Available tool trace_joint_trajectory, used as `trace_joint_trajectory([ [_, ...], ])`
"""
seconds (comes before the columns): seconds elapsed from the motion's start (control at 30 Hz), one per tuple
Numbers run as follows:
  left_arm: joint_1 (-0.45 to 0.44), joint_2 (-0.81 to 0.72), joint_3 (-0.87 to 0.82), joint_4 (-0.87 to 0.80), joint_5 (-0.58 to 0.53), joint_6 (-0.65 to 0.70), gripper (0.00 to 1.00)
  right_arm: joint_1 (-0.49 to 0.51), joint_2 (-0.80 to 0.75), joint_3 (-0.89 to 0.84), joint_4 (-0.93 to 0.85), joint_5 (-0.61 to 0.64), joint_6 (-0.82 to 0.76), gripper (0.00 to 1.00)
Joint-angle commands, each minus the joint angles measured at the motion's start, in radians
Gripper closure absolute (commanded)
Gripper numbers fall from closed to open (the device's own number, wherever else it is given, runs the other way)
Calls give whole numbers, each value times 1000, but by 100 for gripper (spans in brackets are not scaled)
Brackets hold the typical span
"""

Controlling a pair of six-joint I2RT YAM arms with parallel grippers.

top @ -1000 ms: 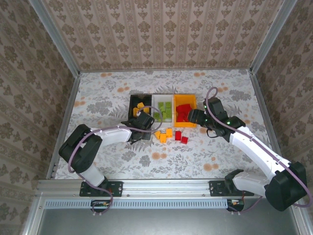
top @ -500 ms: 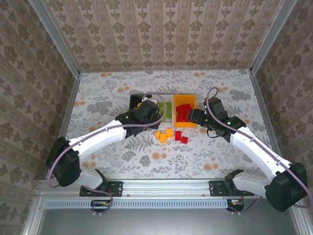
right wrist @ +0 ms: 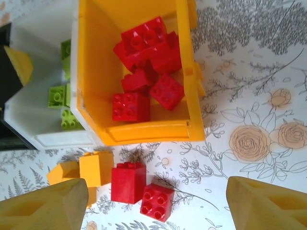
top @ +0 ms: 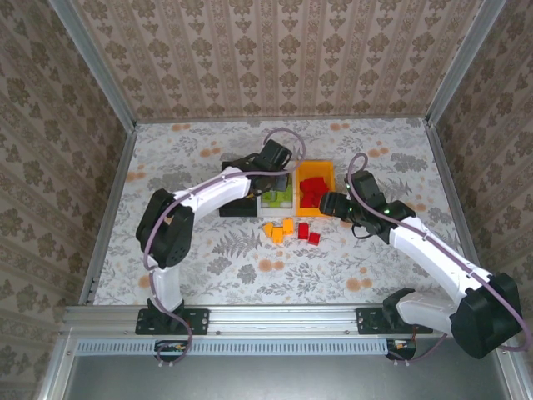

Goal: Sort the legos into containers by color

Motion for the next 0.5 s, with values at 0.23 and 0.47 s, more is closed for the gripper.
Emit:
trace_joint_trajectory([
  [0.23, -20, -110, 27, 35, 96, -22, 16, 110, 115, -80, 26, -33, -8, 22],
  [0.47, -79, -342, -157, 88, 105, -33, 0, 202, 282, -22, 72, 7, -6, 22],
])
